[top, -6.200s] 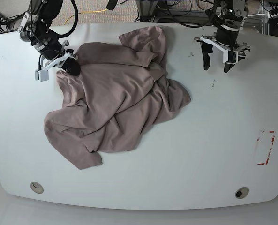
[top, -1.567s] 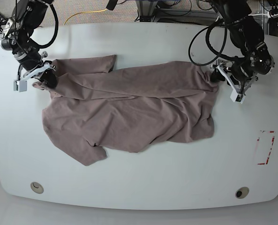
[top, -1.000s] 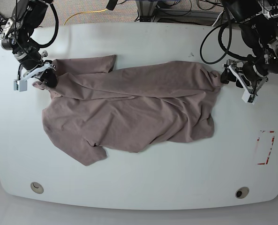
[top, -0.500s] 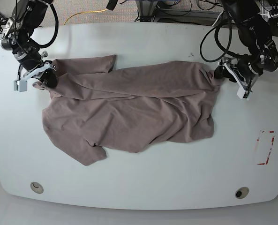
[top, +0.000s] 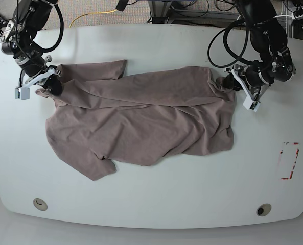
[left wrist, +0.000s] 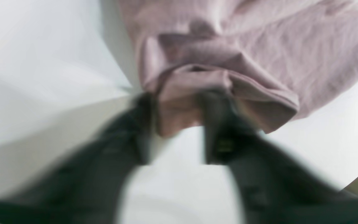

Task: Fold the T-shirt properly
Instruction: 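Pull the grippers apart to stretch the shirt, regrasp with left gripper, then lift the shirt with both grippers and swing it to flatten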

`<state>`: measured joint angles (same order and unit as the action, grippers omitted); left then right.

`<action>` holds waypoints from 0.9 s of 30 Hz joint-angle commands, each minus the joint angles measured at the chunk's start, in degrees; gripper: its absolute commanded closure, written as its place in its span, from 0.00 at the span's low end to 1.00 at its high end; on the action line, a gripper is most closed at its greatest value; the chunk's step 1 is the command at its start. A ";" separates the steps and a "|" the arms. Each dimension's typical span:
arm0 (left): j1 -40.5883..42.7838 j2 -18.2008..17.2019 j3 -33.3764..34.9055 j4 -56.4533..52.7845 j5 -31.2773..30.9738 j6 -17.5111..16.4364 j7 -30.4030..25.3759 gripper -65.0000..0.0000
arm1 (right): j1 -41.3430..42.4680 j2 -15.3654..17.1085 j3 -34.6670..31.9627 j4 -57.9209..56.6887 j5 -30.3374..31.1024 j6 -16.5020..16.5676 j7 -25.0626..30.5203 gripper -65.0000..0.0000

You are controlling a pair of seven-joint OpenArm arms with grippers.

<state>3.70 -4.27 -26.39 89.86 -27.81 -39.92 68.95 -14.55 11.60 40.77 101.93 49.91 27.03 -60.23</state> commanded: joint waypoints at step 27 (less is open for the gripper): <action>-10.25 -10.54 0.68 22.27 10.54 -0.08 -0.24 0.99 | 7.38 8.49 0.24 1.06 1.39 0.18 1.28 1.00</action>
<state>-4.69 -13.54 -25.85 110.32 -16.73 -39.97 68.45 -8.32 17.93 40.64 101.93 49.95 27.03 -60.45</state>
